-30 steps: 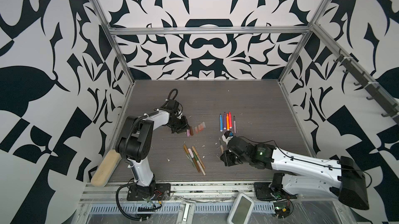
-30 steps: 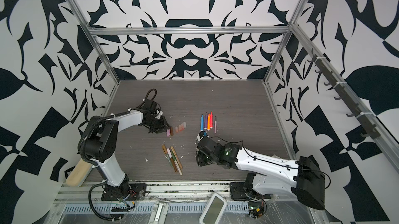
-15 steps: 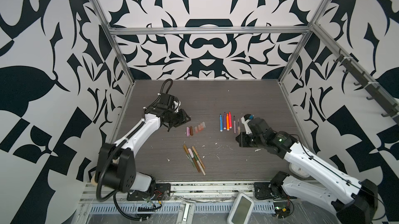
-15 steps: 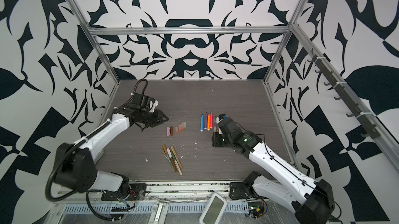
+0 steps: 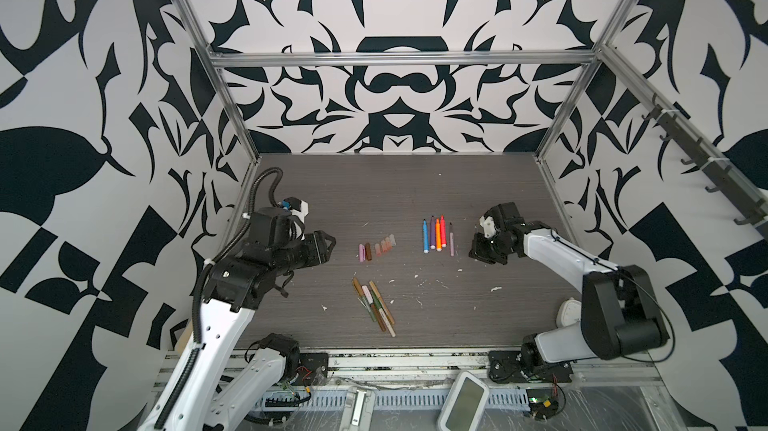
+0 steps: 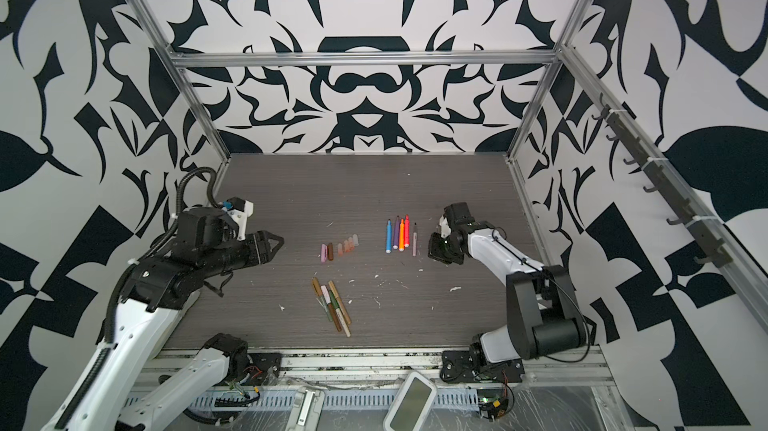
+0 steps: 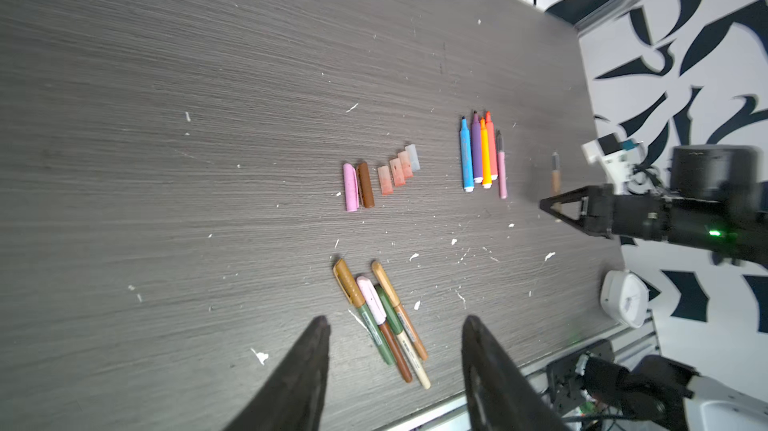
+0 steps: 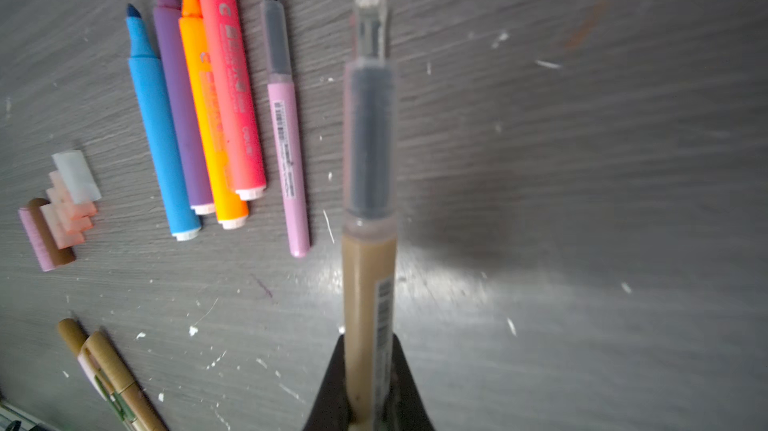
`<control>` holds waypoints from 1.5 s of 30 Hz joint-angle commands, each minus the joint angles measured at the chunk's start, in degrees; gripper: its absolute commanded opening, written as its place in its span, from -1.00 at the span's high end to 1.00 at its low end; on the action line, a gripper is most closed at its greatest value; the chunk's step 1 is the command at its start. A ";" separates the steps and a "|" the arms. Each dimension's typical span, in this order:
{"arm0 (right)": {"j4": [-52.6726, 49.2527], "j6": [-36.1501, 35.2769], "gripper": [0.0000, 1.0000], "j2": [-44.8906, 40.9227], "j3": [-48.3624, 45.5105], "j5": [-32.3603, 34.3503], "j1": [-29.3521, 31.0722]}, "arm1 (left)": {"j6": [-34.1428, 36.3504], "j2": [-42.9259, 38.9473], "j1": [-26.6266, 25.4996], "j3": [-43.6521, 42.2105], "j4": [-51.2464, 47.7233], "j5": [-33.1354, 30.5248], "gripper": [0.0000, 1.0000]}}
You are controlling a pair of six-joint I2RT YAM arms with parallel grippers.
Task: Open the pen caps
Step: 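Lay the uncapped tan pen beside the pink pen and open the right gripper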
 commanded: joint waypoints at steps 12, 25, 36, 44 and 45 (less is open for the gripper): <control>7.88 -3.64 0.28 7.21 4.01 -9.43 0.16 | -0.58 -8.19 0.09 -7.58 2.59 -1.75 -0.06; 7.95 -1.90 0.01 6.53 5.29 -10.99 0.20 | -0.70 -6.60 0.06 -7.69 2.40 -1.97 -0.04; 5.59 -1.09 0.02 3.80 4.53 -11.62 0.15 | -0.79 -6.49 0.07 -7.86 2.38 -2.62 -0.04; 1.63 -0.03 0.05 -3.16 1.56 -4.50 12.54 | -1.05 -4.91 0.08 -7.76 2.22 -3.52 -0.04; 1.26 0.81 0.05 -3.84 1.19 -2.25 16.35 | -1.05 -4.79 0.07 -7.76 2.04 -3.62 -0.04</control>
